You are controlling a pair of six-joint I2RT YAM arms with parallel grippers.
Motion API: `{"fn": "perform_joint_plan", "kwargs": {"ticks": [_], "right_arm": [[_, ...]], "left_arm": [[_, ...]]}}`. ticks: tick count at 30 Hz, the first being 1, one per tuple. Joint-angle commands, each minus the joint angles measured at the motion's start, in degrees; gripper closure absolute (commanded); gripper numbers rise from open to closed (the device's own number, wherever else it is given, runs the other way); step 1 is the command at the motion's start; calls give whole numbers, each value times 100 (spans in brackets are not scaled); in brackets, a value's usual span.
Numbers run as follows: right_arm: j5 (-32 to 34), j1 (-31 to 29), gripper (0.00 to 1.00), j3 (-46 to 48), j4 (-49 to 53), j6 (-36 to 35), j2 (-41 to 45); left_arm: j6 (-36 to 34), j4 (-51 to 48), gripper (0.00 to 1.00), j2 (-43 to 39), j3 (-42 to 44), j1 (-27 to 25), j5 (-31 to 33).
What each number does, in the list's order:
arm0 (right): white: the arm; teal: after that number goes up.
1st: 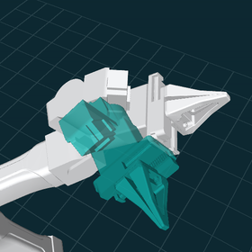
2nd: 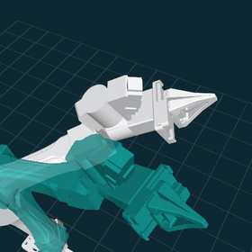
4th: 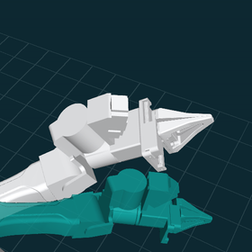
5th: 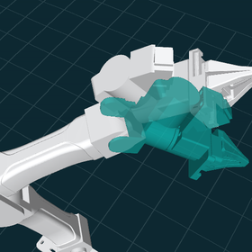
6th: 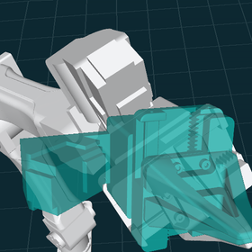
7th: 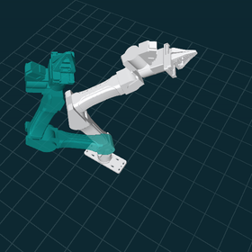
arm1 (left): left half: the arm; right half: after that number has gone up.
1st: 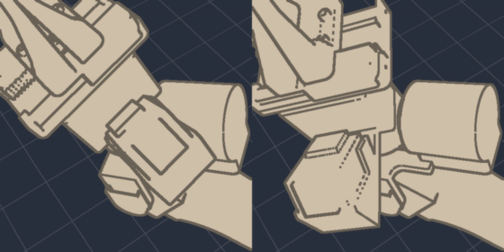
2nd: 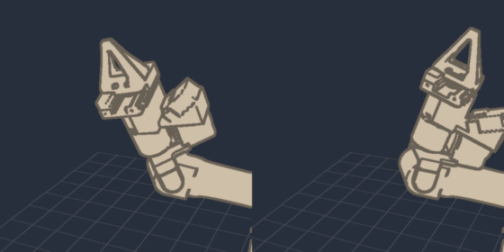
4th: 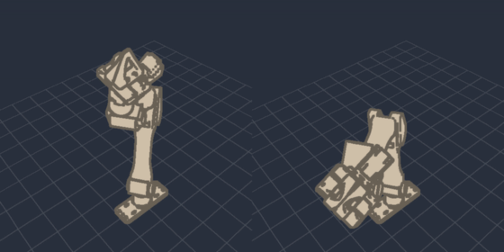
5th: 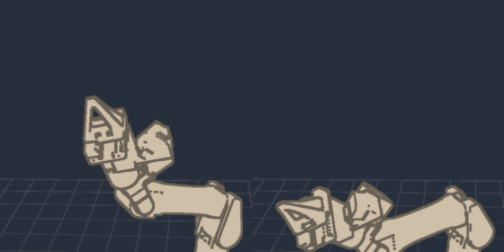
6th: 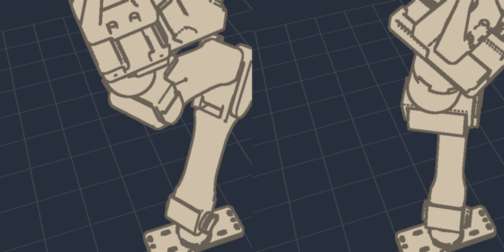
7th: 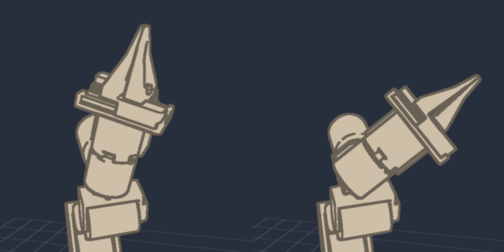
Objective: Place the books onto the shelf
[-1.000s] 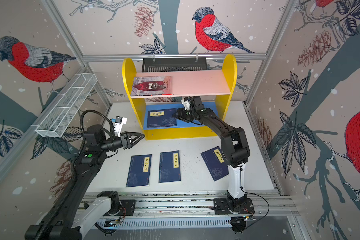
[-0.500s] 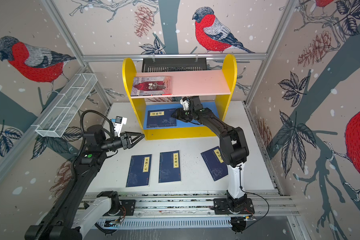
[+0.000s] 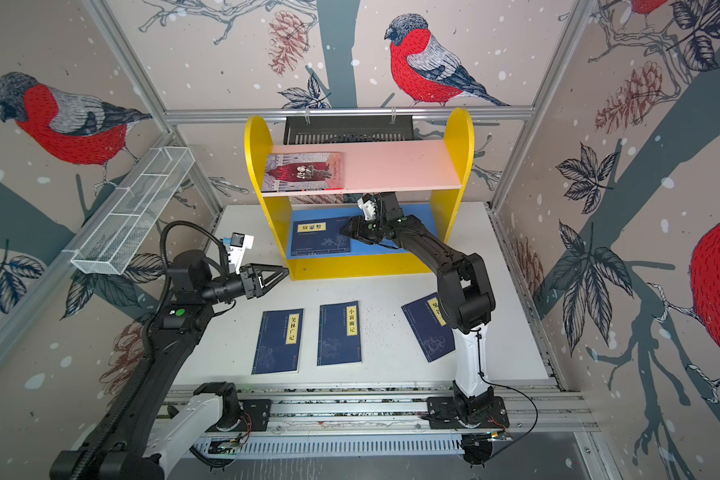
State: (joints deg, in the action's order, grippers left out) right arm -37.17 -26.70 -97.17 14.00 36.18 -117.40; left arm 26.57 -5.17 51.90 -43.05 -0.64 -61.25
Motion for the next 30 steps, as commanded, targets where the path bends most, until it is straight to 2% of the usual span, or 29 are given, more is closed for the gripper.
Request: {"fn": "perform_joint_plan", "kwargs": {"ticks": [1,30], "right_arm": [[32,-38,46,13,163,97,-9],[-32,-116,47,-282,266,64,-184]], "left_arm": [[-36,218,28,-13,16,12,-89],[9,253,28,5,30,16,-126]]}}
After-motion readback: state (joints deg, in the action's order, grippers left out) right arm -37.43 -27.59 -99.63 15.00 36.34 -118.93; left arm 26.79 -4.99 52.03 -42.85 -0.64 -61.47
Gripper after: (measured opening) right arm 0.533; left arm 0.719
